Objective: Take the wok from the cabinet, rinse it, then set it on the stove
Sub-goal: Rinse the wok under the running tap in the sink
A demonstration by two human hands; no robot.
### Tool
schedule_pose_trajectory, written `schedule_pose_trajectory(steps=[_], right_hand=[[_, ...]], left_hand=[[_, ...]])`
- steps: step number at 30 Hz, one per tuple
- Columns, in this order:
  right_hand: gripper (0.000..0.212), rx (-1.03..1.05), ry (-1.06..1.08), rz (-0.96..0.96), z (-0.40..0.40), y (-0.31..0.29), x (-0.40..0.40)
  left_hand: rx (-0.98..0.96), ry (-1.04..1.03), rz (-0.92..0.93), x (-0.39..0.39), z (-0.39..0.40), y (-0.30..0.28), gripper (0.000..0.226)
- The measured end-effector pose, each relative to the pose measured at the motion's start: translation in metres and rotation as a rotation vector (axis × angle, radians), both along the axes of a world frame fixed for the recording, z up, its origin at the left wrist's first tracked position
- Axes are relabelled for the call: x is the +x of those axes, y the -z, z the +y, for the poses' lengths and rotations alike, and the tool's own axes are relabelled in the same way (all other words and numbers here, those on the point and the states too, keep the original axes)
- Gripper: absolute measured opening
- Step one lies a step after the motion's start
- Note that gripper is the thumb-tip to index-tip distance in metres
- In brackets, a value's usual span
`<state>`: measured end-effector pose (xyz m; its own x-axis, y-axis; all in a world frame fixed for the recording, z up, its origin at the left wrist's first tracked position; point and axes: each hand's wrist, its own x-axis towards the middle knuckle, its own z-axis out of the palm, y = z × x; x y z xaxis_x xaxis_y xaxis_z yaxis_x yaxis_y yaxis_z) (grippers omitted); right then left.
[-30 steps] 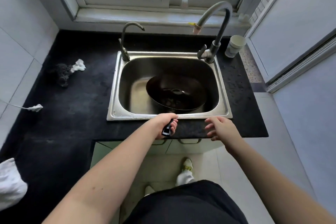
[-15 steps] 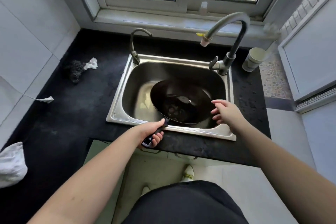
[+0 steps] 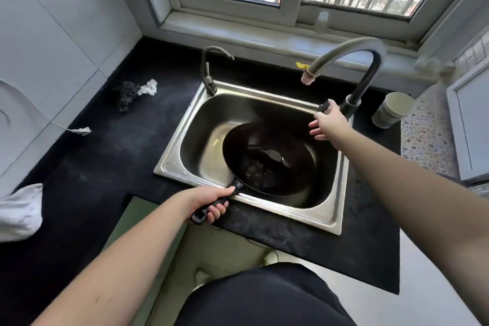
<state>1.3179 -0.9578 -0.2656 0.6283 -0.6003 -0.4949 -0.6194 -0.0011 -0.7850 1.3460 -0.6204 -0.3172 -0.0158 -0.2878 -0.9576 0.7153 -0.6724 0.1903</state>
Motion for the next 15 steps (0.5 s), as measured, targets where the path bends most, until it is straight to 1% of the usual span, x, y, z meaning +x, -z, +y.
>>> schedule_pose_trajectory(steps=[2, 4, 7, 12, 15], right_hand=[[0.061, -0.049, -0.017, 0.027, -0.004, 0.003, 0.007], [0.059, -0.149, -0.041, 0.076, -0.007, 0.009, 0.012], [0.063, -0.276, -0.114, 0.133, -0.007, 0.016, 0.011], [0.073, -0.476, -0.314, 0.277, -0.004, 0.026, 0.023], [0.067, -0.554, -0.387, 0.298, -0.004, 0.025, 0.026]], left_hand=[[0.000, -0.001, 0.002, 0.000, 0.000, 0.000, 0.045], [0.000, 0.000, 0.001, 0.000, 0.000, 0.001, 0.045], [-0.002, 0.013, 0.002, 0.001, 0.000, 0.002, 0.045], [-0.012, 0.024, 0.003, 0.001, 0.000, 0.001, 0.042], [-0.022, 0.023, 0.011, 0.001, 0.000, 0.001, 0.041]])
